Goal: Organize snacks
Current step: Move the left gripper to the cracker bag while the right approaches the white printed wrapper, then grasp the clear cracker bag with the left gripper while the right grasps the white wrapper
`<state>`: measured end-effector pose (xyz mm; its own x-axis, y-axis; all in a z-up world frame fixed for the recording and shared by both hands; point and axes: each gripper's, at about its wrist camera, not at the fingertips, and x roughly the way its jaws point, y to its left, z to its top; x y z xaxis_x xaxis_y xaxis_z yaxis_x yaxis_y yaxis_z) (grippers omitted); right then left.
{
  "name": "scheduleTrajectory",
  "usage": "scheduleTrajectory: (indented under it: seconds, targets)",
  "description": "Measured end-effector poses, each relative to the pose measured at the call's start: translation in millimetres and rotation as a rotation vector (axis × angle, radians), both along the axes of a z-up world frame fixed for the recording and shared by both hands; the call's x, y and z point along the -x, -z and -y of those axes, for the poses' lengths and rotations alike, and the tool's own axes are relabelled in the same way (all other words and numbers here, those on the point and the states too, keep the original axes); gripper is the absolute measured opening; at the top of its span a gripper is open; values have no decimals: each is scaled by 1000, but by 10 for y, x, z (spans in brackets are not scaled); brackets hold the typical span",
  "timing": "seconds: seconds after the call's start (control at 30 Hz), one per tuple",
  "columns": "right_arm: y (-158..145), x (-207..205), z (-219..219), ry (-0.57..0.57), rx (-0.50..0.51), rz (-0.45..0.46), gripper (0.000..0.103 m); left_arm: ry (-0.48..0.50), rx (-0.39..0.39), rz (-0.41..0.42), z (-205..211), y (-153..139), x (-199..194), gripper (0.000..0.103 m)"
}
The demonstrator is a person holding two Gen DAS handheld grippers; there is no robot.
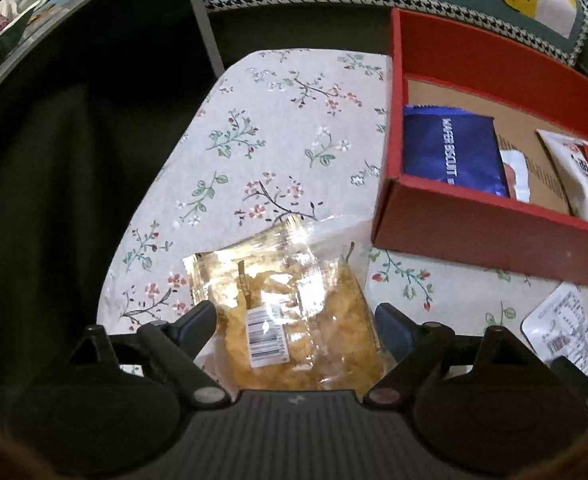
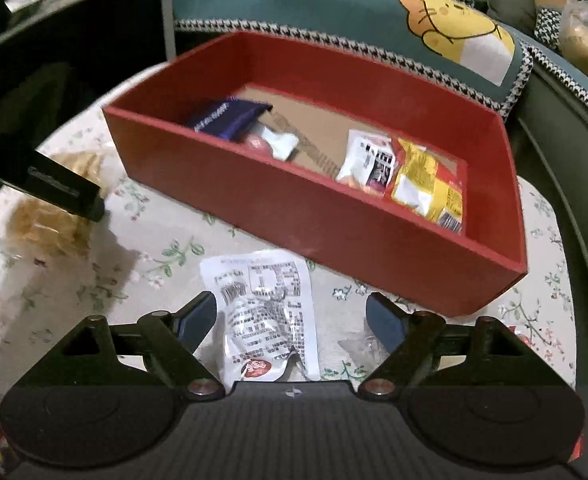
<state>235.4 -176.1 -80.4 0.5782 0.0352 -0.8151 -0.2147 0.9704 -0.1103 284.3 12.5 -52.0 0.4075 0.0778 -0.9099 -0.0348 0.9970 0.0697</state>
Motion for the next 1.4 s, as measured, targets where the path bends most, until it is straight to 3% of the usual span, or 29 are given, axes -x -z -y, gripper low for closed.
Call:
scheduleTrajectory:
  seconds: [0.07,0.13,0.3,0.63,0.73,0.9,0.97,1.03,1.1,1.17,1.2,1.27,1.33,1.4]
  targets:
    - [64,-8,-35,2,5,-23,76,14,-3,-5,27,18,14,89]
    - [37,18,-69,-8,-24,-30,60,20,-12,3,49,21,36,90]
    - [3,153,-143,-29,25,-32,58,58,-8,-2,109,9,168,89]
    - [-170,671,-53,-55,-30,-71,54,262,37,-28,460,-58,842,86]
    - [-224,851,-36,-49,-44,-76,54,272,50,-18,489,-112,972,86]
    - [-191,916,-46,-33,-27,-66,54,261,2,-11,565,-86,983,88]
    - [-162,896,-40,-37,-28,-56,57,254,-10,-12,577,-43,984,89]
    - [-142,861,-40,-46,-22,-46,76,249,-19,-17,580,10,967,97]
    - [-97,817,-39,-52,-13,-50,72,235,-11,-16,564,25,946,98]
    - [-19,778,-21,-33,-10,-97,58,219,7,-31,535,34,930,98]
    - [4,774,9,-24,-44,-122,59,214,14,-35,527,42,926,97]
    - [-17,817,2,-27,-33,-117,57,208,25,-34,523,34,929,92]
    - [-66,864,4,-21,-30,-105,54,219,10,-18,557,-9,962,79]
    - [-125,899,18,-10,-26,-83,53,234,-3,5,596,-64,1011,76]
